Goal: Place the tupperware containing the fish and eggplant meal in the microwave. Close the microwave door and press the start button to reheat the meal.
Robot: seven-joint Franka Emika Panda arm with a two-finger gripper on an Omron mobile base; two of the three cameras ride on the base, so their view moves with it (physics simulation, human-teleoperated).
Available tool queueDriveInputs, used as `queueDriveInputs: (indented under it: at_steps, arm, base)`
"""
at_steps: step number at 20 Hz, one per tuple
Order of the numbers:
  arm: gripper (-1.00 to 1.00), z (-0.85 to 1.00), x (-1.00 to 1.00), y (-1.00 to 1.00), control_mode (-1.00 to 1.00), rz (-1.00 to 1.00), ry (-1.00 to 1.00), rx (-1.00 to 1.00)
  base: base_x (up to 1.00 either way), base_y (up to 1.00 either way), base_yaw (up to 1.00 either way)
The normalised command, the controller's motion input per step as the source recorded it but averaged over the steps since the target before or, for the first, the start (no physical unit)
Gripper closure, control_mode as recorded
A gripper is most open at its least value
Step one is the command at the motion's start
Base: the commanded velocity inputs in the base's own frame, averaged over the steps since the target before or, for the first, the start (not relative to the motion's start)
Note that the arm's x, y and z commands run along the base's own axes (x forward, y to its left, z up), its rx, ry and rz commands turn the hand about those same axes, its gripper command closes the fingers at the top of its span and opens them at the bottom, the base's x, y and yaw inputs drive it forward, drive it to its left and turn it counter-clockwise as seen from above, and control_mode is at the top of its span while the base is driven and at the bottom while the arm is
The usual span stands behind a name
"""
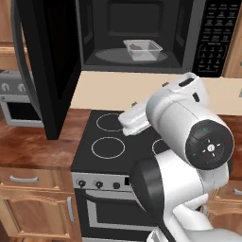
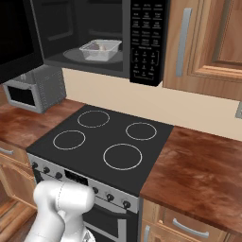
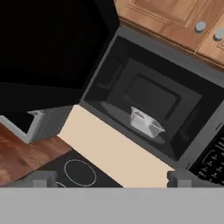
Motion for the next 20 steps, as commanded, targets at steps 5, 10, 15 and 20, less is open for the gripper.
queueDriveInputs:
  at_steps: [5, 10, 15, 20]
  arm:
    - [-1.00, 0.27, -0.61, 0.75, -1.00, 0.06, 0.00, -0.30]
    - [-1.00, 0.03, -0.20, 0.89, -1.00, 0.02, -0.02, -0.36]
    - [-1.00, -0.14, 0.00, 0.82, -1.00, 0.00, -0.08, -0.37]
    - [-1.00, -0.25, 0.00, 0.77, -1.00, 0.00, -0.07, -0.37]
  base:
    - [0.00, 0.00, 0.00]
    - [0.00, 0.00, 0.00]
    - [0.00, 0.00, 0.00]
    - [0.00, 0.00, 0.00]
